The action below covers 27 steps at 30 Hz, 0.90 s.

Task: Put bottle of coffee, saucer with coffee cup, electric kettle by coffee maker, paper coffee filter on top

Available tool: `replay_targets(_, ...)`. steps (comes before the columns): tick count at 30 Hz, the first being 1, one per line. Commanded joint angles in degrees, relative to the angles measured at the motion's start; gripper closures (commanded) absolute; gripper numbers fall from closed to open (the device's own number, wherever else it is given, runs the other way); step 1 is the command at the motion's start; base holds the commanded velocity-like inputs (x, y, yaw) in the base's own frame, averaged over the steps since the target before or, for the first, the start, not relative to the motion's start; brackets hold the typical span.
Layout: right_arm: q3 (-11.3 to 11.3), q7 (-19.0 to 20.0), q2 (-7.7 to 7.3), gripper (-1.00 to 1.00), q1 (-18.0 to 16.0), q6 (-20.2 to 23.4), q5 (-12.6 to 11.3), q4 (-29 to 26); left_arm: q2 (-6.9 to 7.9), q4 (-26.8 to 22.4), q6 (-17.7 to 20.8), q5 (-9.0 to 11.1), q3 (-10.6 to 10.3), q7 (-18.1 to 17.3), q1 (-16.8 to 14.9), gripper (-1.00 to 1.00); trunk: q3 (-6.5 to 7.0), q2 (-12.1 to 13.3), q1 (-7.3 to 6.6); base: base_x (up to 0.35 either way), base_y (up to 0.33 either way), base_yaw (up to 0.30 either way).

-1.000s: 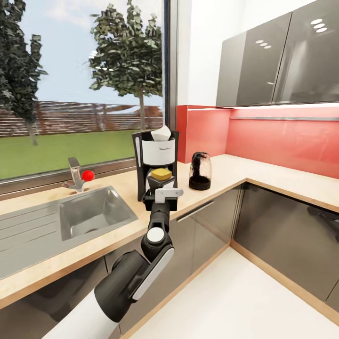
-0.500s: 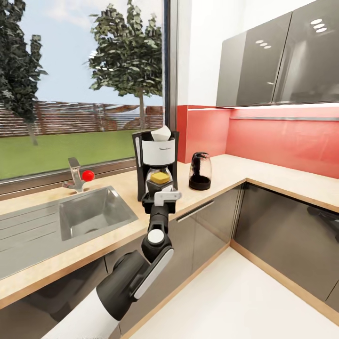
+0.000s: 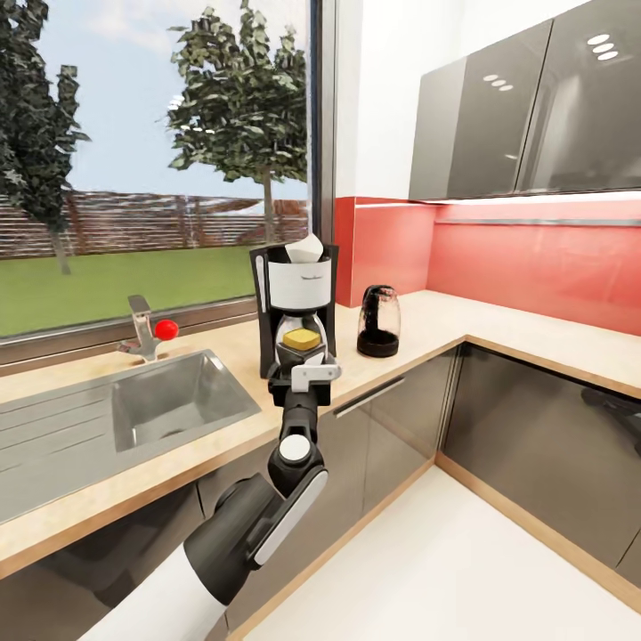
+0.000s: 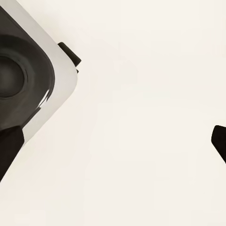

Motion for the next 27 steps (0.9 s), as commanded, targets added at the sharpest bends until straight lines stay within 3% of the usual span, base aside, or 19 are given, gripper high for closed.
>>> replay_targets(1, -0.5, -0.1, -0.02, -1.0, 0.0, -0.2, 0.6, 0.0, 0.0, -0.1, 0.3, 0.2, -0.1, 0.4, -0.1, 1.0, -0.07, 0.0, 0.0, 0.0, 0.0, 0.0)
replay_targets(11, -0.5, -0.1, 0.0, -1.0, 0.0, -0.2, 0.6, 0.0, -0.01, -0.1, 0.3, 0.2, -0.3, 0.4, -0.1, 1.0, -1.14, -2.4, 1.32, 0.0, 0.0, 0.0)
replay_targets(27, -0.5, -0.1, -0.01, -1.0, 0.1, -0.2, 0.6, 0.0, -0.05, -0.1, 0.3, 0.2, -0.3, 0.4, -0.1, 1.0, -1.14, -2.4, 1.32, 0.022, 0.0, 0.0)
